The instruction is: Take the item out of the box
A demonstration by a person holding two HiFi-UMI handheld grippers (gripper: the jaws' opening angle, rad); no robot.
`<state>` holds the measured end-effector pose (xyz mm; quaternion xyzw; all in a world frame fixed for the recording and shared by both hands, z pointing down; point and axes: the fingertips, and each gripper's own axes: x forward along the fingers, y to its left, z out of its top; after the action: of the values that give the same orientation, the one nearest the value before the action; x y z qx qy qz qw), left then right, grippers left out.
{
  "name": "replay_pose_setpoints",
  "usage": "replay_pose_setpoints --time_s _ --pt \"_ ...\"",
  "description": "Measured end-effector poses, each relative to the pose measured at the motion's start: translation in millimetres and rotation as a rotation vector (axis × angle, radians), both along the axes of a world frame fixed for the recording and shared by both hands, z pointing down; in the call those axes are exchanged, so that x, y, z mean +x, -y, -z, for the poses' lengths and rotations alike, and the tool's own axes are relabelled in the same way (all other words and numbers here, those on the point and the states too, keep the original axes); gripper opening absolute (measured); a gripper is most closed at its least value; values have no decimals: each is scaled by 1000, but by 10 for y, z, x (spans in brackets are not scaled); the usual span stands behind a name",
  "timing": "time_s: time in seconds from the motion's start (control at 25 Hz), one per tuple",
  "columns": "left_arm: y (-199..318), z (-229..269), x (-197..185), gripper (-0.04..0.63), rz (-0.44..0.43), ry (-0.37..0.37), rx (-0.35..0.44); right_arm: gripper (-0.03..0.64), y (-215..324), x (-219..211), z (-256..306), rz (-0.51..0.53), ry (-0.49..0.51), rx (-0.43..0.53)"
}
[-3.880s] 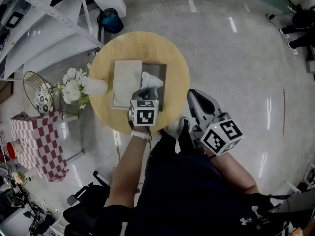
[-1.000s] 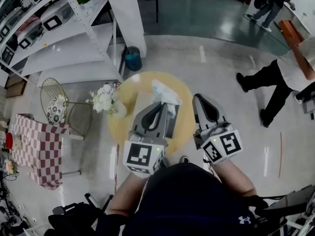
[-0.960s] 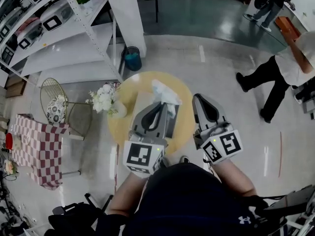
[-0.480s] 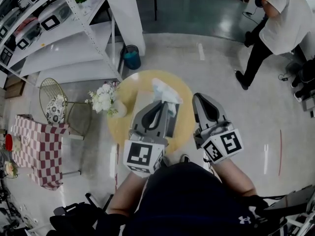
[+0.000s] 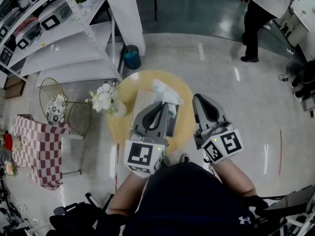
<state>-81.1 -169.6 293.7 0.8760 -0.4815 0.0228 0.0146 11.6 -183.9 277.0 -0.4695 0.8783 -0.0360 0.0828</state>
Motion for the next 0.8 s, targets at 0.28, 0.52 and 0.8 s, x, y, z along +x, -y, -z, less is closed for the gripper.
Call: replay_pose_setpoints --time_s 0.28,0.52,0.8 --pt "-16 6 3 23 0 3 1 12 -18 3 -5 2 -6 -5" --pt "-21 33 8 23 -7 2 1 12 -26 -14 -7 6 -2 -19" --pt "-30 28 7 23 -10 0 1 12 -54 -27 -18 8 -8 -23"
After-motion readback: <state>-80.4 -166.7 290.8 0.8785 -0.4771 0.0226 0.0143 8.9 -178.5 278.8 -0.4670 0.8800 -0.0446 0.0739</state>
